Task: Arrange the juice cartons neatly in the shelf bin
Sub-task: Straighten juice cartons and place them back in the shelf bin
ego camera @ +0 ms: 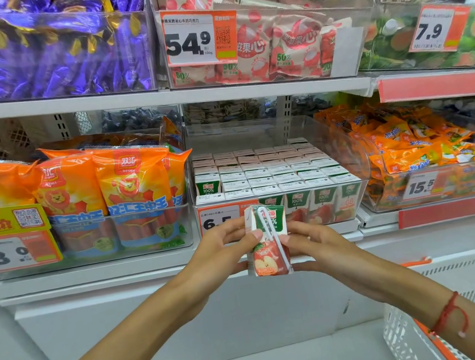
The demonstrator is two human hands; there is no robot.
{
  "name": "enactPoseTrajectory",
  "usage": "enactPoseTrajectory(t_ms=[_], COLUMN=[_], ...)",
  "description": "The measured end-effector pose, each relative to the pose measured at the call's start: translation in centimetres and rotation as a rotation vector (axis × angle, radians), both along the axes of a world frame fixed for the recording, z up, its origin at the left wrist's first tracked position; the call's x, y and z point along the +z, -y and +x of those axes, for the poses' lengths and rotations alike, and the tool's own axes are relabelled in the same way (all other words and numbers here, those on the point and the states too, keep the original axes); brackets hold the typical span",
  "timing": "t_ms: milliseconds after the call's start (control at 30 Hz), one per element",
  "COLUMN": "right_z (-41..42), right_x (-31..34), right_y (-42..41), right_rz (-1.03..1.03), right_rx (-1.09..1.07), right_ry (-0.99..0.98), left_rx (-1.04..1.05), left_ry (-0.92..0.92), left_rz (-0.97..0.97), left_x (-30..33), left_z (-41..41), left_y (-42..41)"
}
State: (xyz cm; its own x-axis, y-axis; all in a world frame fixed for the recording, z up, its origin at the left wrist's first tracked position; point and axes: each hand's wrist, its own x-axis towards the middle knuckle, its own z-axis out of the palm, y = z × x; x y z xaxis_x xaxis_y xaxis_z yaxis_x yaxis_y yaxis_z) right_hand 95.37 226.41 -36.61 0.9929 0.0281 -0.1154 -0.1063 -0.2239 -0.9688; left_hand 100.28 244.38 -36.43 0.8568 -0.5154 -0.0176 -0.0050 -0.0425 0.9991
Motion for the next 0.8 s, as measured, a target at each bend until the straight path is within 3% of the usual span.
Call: enactPoseTrajectory(t_ms=[167, 300, 400, 467, 667, 800], right_z=[-0.1, 0.0, 0.0, -0.1, -0.4, -0.5], right_x=[-0.1, -0.3, -0.5, -0.6, -0.7, -0.3], right_y=[0.4, 0.2, -0.3, -0.7, -1.5, -0.4], right_rz=[0.094, 0.148, -0.124, -0.275, -0.384, -0.183], right_rx=[0.102, -0.022, -0.113, -0.168, -0.188, -0.035], right_ry=[-0.060, 0.019, 0.134, 0.250, 0.405, 0.252], left_rx=[0.035, 0.129, 0.165, 0.141, 0.095, 0.095], left_ry=[-0.019, 0.059, 0.138, 0.074, -0.096, -0.040], left_rz=[-0.039, -0.036, 0.063, 0.081, 0.057, 0.035], left_x=[-0.3, -0.6, -0.8, -0.8, -0.6, -0.2], left_z=[0.0, 0.2, 0.3, 0.3, 0.1, 0.4], left_y=[0.1, 0.2, 0.3, 0.6, 0.7, -0.2])
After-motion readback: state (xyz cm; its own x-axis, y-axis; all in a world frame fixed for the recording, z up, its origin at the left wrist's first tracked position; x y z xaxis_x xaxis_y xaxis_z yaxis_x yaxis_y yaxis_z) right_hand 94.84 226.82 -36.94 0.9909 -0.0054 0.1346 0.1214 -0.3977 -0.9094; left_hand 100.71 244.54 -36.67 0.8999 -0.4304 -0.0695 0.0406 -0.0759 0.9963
